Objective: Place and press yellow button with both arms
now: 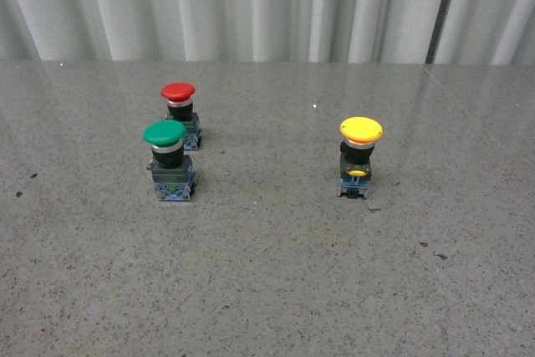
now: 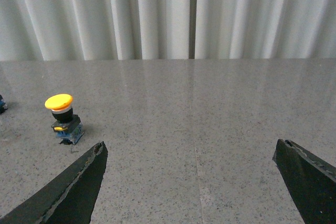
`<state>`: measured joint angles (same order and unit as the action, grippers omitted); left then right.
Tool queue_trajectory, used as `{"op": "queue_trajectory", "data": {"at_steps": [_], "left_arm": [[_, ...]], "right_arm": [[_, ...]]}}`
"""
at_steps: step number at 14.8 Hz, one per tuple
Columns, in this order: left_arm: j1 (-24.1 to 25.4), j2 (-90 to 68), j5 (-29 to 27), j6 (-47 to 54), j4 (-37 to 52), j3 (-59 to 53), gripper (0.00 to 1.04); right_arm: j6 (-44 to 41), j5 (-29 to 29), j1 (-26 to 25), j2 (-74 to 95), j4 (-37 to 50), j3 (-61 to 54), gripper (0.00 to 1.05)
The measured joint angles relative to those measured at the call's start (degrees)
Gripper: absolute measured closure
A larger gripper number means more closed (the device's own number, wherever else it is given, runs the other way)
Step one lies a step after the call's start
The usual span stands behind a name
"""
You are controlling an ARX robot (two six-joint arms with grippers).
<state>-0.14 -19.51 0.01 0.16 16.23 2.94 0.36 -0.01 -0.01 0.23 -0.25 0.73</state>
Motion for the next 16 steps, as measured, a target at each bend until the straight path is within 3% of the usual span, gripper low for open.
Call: {"op": "queue_trajectory", "data": {"at_steps": [9,11,15,16], "left_arm": [[0.09,9.64,-0.02,0.00,-6.40,-2.14,1.03],[0.09,18.58,-0.02,0.00,-16.85,-2.10,1.03],[0.09,18.91,-0.02,0.02,-16.41,-2.10,1.03],[0.09,18.91,-0.04,-0.04,-16.46,-2.10,0.99]], "right_arm": [[0.00,-0.02,0.00,0.00,0.00,0.00,0.07],[0.00,0.00,0.00,0.00,0.00,0.00,0.07],[0.00,-0.02,0.00,0.00,-0.04,0.00,0.07],[0.00,-0.02,0.00,0.00,0.02,0.00,0.07]]}}
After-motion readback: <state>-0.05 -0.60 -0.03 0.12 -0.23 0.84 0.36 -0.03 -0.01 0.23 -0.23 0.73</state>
